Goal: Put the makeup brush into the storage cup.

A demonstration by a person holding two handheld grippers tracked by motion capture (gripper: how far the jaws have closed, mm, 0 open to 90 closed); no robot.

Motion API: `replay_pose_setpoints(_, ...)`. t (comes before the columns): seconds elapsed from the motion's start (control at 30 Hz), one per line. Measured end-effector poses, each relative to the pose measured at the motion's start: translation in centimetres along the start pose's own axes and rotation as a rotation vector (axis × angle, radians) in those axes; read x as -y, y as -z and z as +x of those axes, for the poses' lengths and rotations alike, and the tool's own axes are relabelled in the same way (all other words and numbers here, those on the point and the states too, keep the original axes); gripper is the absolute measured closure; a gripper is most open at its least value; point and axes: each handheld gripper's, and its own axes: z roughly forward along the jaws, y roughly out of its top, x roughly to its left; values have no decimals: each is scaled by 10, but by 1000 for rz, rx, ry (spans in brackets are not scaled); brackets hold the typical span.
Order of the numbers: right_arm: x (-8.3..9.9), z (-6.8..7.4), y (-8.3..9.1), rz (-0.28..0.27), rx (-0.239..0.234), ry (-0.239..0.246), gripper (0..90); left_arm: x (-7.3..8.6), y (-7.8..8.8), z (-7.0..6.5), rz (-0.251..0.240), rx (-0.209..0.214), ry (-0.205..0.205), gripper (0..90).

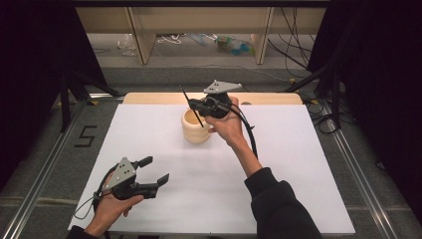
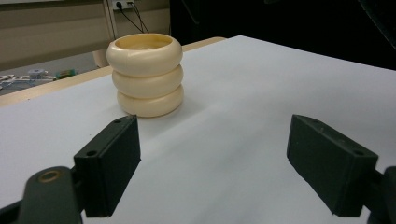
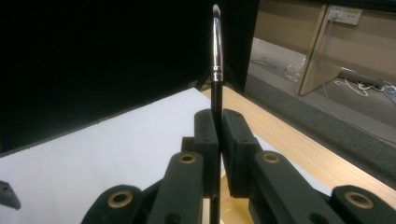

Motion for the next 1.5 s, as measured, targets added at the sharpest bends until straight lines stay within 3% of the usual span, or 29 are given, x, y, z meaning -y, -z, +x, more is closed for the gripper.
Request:
replay_pose_setpoints(0.4, 2, -12, -5, -13, 59, -29, 852, 0, 0, 0, 4, -3, 0, 176)
replay_pose_setpoints(1.1, -9, -16, -28, -36, 77, -6, 852, 0, 0, 0, 1, 3, 7, 176)
replay_pose_setpoints(1.5, -4, -24, -39, -37, 98, -28, 852, 0, 0, 1, 2, 1, -2, 175)
